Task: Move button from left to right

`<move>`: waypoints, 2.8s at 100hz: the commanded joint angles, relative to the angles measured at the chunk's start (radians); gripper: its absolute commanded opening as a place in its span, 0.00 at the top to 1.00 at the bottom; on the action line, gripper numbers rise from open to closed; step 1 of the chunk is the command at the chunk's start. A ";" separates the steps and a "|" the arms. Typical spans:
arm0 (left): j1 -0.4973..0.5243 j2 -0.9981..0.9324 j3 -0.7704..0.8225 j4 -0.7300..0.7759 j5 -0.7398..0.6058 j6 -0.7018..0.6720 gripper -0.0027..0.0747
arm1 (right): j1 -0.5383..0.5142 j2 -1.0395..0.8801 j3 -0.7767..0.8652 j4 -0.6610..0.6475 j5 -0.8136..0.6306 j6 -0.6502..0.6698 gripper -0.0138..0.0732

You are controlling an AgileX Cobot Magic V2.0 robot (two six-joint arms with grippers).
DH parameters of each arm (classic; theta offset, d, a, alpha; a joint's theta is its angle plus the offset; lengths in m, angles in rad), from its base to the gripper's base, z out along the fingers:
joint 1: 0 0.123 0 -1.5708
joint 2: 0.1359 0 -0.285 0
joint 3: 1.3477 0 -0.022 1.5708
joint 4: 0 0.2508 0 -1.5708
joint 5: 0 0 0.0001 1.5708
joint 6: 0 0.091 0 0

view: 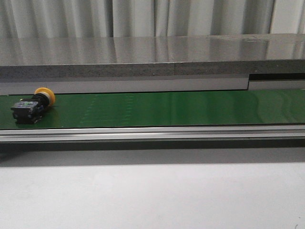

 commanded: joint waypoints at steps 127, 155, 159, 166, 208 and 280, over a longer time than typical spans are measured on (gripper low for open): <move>-0.005 0.003 -0.027 -0.014 -0.110 -0.001 0.99 | 0.003 0.190 -0.322 0.000 0.170 -0.002 0.92; -0.005 0.003 -0.027 -0.014 -0.110 -0.001 0.99 | 0.003 0.584 -0.614 0.000 0.393 -0.002 0.92; -0.005 0.003 -0.027 -0.014 -0.110 -0.001 0.99 | 0.003 0.639 -0.655 0.000 0.424 -0.002 0.92; -0.005 0.003 -0.027 -0.014 -0.110 -0.001 0.99 | 0.003 0.723 -0.717 0.000 0.466 -0.002 0.92; -0.005 0.003 -0.027 -0.014 -0.110 -0.001 0.99 | 0.003 0.925 -0.837 0.029 0.530 -0.002 0.91; -0.005 0.003 -0.027 -0.014 -0.110 -0.001 0.99 | 0.003 0.927 -0.837 0.141 0.527 -0.003 0.12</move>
